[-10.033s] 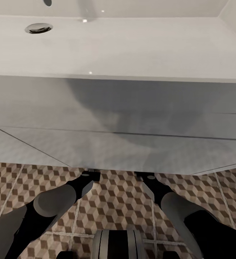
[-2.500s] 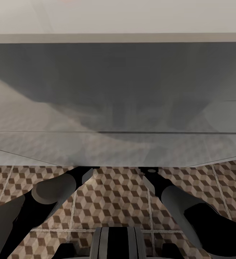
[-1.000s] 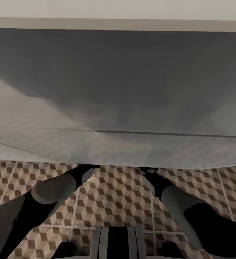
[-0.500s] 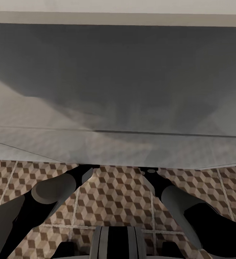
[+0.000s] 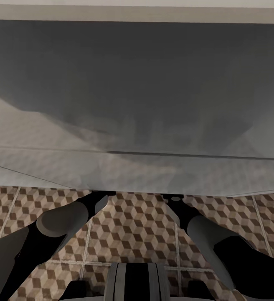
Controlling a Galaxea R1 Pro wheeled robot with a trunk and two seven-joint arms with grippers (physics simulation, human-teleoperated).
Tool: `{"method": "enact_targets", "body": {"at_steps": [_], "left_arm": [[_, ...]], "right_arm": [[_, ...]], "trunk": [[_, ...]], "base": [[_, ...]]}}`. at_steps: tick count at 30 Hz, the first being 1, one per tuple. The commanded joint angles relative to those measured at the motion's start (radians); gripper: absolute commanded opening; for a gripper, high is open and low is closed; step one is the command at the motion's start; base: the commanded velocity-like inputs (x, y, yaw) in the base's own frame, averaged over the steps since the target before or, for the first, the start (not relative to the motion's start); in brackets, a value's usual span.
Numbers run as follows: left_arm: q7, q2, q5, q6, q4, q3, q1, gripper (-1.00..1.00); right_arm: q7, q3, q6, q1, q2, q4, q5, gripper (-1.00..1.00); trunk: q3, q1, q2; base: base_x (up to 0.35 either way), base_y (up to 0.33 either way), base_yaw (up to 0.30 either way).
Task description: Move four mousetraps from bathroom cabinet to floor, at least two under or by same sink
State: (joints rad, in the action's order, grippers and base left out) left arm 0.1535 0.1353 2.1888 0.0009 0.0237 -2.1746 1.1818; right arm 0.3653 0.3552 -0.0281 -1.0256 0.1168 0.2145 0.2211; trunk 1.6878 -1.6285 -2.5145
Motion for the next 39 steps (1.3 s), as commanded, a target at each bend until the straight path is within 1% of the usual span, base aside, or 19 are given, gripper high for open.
{"method": "enact_targets", "body": {"at_steps": [1, 4, 7, 10, 13, 15, 19, 22, 28, 34, 39], "left_arm": [[0.006, 0.000, 0.003, 0.001, 0.002, -0.008, 0.001, -1.00], [0.006, 0.000, 0.004, 0.001, 0.002, -0.008, 0.001, -1.00], [0.006, 0.001, 0.004, 0.001, 0.003, -0.008, 0.001, -1.00], [0.006, 0.001, 0.003, 0.001, 0.003, -0.008, 0.001, -1.00], [0.006, 0.001, 0.003, 0.001, 0.003, -0.008, 0.001, -1.00], [0.006, 0.002, 0.003, 0.001, 0.004, -0.008, 0.001, -1.00], [0.006, 0.004, 0.003, 0.001, 0.004, -0.008, 0.001, -1.00], [0.006, 0.004, 0.003, 0.001, 0.004, -0.008, 0.001, -1.00], [0.006, 0.005, 0.003, 0.001, 0.004, -0.008, 0.001, -1.00], [0.006, 0.006, 0.003, 0.001, 0.004, -0.008, 0.001, -1.00], [0.006, 0.006, 0.003, 0.001, 0.004, -0.008, 0.001, -1.00]], "right_arm": [[0.007, 0.008, -0.003, -0.001, 0.000, -0.001, 0.014, -1.00], [0.010, 0.008, 0.007, -0.001, -0.001, -0.002, 0.015, -1.00], [0.012, 0.007, 0.039, -0.003, -0.003, -0.006, 0.018, -1.00], [0.012, 0.004, 0.123, -0.031, -0.004, -0.013, 0.025, -1.00], [0.012, 0.002, 0.180, -0.056, -0.006, -0.027, 0.029, -1.00], [0.012, 0.000, 0.203, -0.077, -0.006, -0.050, 0.030, -1.00], [0.012, -0.001, 0.214, -0.108, -0.006, -0.086, 0.032, -1.00], [0.013, -0.001, 0.219, -0.128, -0.004, -0.093, 0.033, -1.00], [0.014, -0.001, 0.263, -0.165, -0.004, -0.096, 0.033, -1.00], [0.014, -0.001, 0.272, -0.192, -0.003, -0.096, 0.034, -1.00], [0.014, -0.001, 0.273, -0.199, -0.002, -0.097, 0.035, -1.00]], "trunk": [[0.000, 0.000, 0.000], [0.000, 0.000, 0.000], [0.000, 0.000, 0.000], [0.000, 0.000, 0.000], [0.000, 0.000, 0.000], [0.000, 0.000, 0.000], [0.000, 0.000, 0.000], [0.000, 0.000, 0.000], [0.000, 0.000, 0.000], [0.000, 0.000, 0.000], [0.000, 0.000, 0.000]], "base": [[0.000, 0.000, 0.000], [0.000, 0.000, 0.000], [0.000, 0.000, 0.000], [0.000, 0.000, 0.000], [0.000, 0.000, 0.000], [0.000, 0.000, 0.000], [0.000, 0.000, 0.000], [0.000, 0.000, 0.000], [0.000, 0.000, 0.000], [0.000, 0.000, 0.000], [0.000, 0.000, 0.000]]}}
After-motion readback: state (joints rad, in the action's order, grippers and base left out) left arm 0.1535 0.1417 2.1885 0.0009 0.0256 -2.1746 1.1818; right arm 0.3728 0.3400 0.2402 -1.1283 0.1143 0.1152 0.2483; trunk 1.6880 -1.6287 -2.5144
